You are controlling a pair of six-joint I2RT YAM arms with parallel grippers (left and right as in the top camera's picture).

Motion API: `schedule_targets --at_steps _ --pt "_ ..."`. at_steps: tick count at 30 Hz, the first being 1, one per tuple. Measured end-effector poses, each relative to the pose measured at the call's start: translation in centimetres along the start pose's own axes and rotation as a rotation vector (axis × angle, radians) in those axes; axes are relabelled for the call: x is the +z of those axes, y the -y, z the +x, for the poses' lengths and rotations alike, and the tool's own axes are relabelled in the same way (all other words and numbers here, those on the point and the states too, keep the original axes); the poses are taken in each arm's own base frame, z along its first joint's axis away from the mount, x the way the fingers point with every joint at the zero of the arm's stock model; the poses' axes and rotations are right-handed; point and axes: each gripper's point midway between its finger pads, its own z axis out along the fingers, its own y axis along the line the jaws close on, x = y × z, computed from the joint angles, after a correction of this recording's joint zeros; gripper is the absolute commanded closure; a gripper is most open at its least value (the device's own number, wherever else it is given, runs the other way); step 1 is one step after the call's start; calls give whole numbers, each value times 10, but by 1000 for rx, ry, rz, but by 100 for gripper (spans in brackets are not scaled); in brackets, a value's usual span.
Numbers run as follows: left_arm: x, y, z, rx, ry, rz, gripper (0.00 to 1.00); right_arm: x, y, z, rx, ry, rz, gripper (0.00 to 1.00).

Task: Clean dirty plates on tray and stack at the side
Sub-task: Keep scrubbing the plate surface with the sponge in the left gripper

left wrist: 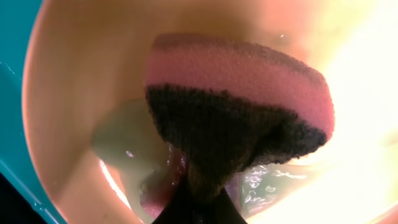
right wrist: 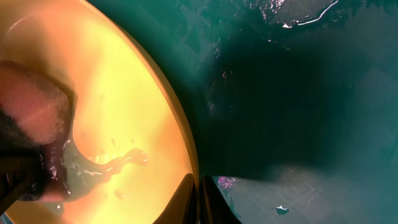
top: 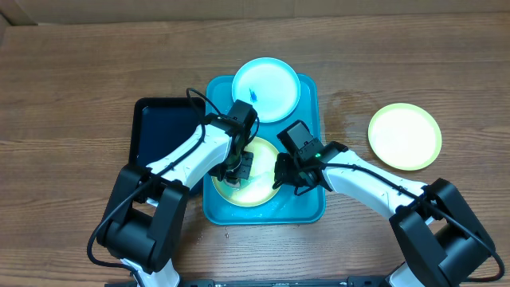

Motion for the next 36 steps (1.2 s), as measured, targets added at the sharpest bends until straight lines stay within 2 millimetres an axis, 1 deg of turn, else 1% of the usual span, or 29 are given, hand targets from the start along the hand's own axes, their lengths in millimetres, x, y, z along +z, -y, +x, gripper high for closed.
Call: schedule_targets --at_steps 3,8,14,18,22,25,27,29,32,36 --pt "0 2 -4 -11 21 9 96 0 0 0 0 3 3 96" --pt "0 10 -18 -20 77 60 96 0 5 -4 7 19 25 96" --pt "-5 28 -27 -30 102 172 96 0 7 -5 11 22 29 96" --pt "-15 39 -33 -19 107 224 96 0 6 -5 12 23 26 96" --pt "-35 44 -39 -12 127 238 96 0 2 -2 5 11 9 96" --pt "-46 35 -34 -16 128 194 96 0 1 -1 4 6 5 96" --pt "-47 26 -28 -22 112 143 96 0 1 -1 4 6 4 96" --pt "-45 16 -22 -27 95 87 96 0 1 -1 5 5 4 96" --pt "-43 5 -22 -31 101 28 96 0 1 -1 4 5 4 96" --pt "-30 -12 -13 -41 91 -60 96 0 1 -1 4 3 2 96"
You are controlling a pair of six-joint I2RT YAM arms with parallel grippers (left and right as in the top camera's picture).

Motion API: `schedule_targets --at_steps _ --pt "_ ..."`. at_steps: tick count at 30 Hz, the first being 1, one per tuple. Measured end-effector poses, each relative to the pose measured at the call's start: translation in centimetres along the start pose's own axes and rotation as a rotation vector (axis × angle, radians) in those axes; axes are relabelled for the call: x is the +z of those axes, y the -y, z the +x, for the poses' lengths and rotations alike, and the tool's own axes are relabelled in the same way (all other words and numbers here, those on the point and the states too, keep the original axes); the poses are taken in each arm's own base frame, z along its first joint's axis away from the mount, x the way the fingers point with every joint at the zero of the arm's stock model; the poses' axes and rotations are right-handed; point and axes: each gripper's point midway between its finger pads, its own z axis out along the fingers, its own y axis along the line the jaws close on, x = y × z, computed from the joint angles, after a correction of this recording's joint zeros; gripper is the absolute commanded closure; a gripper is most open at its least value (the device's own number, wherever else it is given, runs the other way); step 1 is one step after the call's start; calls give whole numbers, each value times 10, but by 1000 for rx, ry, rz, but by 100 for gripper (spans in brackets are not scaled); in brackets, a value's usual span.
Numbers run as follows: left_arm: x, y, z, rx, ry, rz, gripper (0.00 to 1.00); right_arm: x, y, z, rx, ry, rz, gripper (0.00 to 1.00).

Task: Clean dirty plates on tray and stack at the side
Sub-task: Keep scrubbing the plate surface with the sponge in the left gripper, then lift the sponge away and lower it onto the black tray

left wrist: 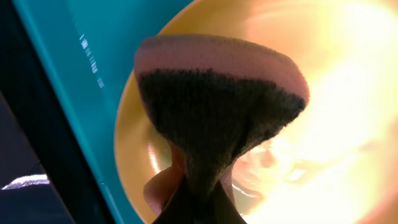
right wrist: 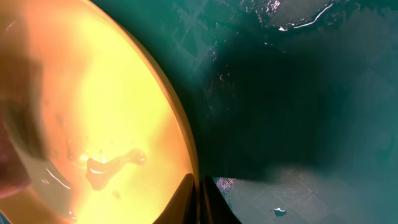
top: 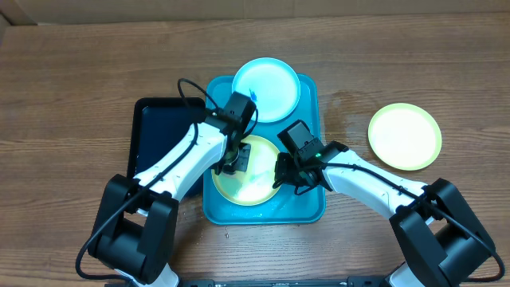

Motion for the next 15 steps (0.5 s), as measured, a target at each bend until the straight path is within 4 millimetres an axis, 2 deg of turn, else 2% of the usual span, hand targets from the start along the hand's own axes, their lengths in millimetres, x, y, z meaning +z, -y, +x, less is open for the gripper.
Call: schedule_targets --at_steps 5,10,12,15 --pt "18 -8 4 -10 26 -42 96 0 0 0 0 0 -1 96" --pt "25 -5 4 -21 48 -14 96 0 0 0 1 -1 1 96" --pt "24 6 2 -24 49 57 96 0 0 0 0 -1 2 96" --pt "20 40 4 4 27 250 96 0 0 0 0 -1 2 96"
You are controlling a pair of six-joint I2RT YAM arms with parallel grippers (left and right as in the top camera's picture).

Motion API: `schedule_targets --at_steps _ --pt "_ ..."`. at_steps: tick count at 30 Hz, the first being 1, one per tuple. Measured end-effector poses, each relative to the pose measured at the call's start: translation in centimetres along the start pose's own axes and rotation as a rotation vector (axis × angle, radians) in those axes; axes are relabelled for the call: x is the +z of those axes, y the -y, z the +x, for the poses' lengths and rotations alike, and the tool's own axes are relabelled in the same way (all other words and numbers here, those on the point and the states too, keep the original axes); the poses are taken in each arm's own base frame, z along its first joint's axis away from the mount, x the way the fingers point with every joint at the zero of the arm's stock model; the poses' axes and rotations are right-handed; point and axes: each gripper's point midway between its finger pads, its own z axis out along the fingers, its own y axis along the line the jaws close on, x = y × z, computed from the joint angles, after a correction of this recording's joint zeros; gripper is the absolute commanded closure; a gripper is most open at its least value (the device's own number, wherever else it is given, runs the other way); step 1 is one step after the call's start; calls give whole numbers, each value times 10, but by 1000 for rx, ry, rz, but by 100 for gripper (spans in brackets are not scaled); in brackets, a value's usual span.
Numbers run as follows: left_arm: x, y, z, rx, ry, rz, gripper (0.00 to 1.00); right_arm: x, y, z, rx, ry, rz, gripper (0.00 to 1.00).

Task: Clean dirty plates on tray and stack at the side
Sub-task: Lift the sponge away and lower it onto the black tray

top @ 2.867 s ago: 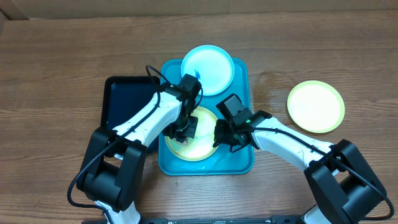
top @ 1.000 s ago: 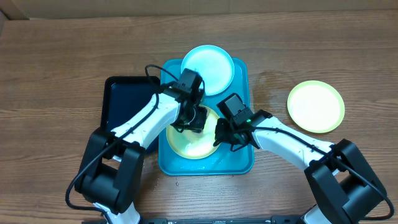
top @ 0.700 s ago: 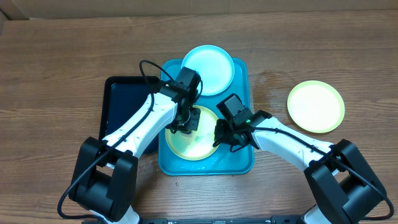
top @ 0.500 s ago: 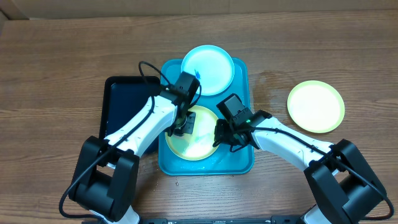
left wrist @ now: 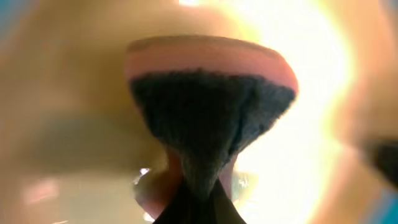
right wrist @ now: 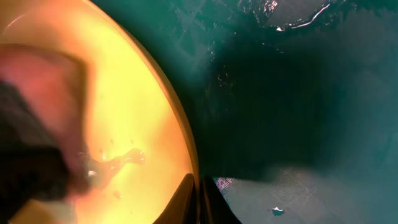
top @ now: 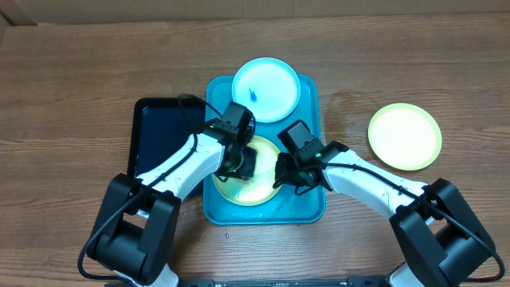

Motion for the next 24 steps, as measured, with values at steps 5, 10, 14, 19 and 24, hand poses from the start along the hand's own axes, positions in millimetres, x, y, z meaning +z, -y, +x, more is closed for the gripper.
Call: schedule_targets --at_steps 5,10,14,19,24 --pt "-12 35 20 10 -118 203 96 0 0 0 0 -1 -2 96" --pt "-52 21 -9 -48 -76 216 96 0 0 0 0 -2 -1 96" --pt "-90 -26 -43 -156 47 153 96 0 0 0 0 -1 0 96" --pt "-109 -107 -46 -326 99 -3 96 0 0 0 0 -1 -1 96" --pt "-112 -163 -33 -437 105 -140 96 0 0 0 0 0 -2 96"
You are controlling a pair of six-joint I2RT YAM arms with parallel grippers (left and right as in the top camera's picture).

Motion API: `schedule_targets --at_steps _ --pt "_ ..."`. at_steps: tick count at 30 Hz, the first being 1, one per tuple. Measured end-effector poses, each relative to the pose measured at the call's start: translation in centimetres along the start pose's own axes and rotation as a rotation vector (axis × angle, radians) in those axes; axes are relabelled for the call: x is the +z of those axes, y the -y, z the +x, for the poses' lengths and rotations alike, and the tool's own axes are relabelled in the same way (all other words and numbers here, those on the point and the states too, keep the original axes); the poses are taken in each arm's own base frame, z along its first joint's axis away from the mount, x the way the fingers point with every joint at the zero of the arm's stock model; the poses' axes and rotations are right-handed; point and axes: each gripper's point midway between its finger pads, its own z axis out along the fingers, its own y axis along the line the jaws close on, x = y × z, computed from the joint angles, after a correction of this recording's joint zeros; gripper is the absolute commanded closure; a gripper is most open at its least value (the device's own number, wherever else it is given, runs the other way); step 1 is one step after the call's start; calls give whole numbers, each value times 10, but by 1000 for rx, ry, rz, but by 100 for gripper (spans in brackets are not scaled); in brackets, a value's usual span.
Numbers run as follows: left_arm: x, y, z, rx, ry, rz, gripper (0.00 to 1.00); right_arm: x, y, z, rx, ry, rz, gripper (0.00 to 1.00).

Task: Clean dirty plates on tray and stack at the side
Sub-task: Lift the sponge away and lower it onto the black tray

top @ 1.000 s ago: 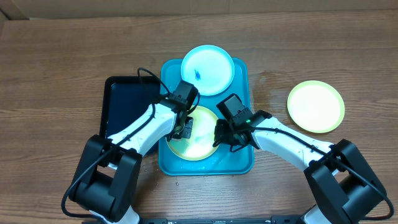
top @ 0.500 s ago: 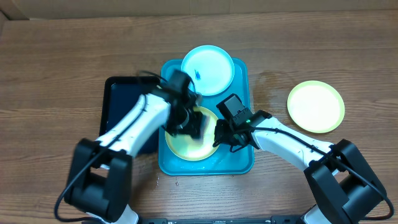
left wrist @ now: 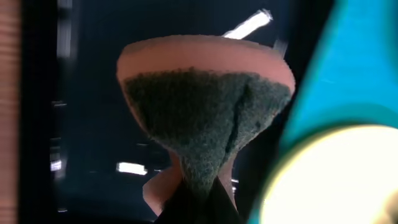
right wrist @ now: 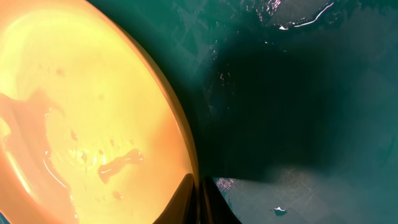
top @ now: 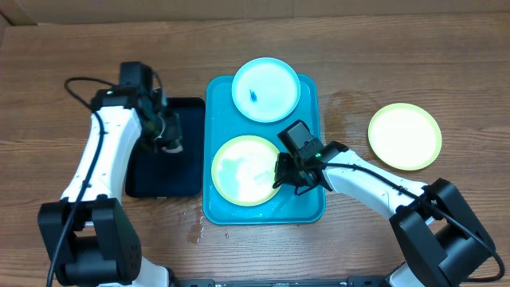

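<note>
On the teal tray [top: 307, 203] a wet yellow plate [top: 245, 170] lies at the front, and my right gripper [top: 280, 177] is shut on its right rim [right wrist: 189, 163]. A pale blue plate [top: 265, 77] with a blue spot rests at the tray's back. Another yellow-green plate [top: 404, 135] sits on the table to the right. My left gripper [top: 169, 142] is shut on a pink sponge with a dark scrub face [left wrist: 205, 106], held over the dark tray [top: 159, 177] left of the teal one.
The wooden table [top: 64, 72] spreads around both trays. Water drops lie on the wood near the teal tray's front left corner [top: 199, 231]. A cable loops off my left arm [top: 80, 88].
My left gripper has left the yellow plate with the sponge and now hangs over the dark tray to the left. The plate shows bare and wet. My right gripper still pinches the rim.
The sponge in my left gripper was on the front of the yellow plate, then near its left edge, then back at its middle, while my right gripper kept hold of the rim. Now the sponge is over the dark tray.
</note>
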Motion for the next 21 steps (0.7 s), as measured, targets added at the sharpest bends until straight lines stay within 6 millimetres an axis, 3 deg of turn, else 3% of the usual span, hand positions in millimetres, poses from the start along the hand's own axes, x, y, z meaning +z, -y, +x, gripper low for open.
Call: schedule_targets --at_steps 6,15,17,21 --pt "20 -28 4 -24 17 -97 96 0 0 0 0 0 0 96" --pt "46 -44 16 -28 27 -161 96 0 0 0 -1 0 0 96" --pt "48 -46 19 -28 20 -172 88 0 0 0 -1 -1 1 96" --pt "48 -47 18 -33 23 -178 82 0 0 0 -1 0 0 94"
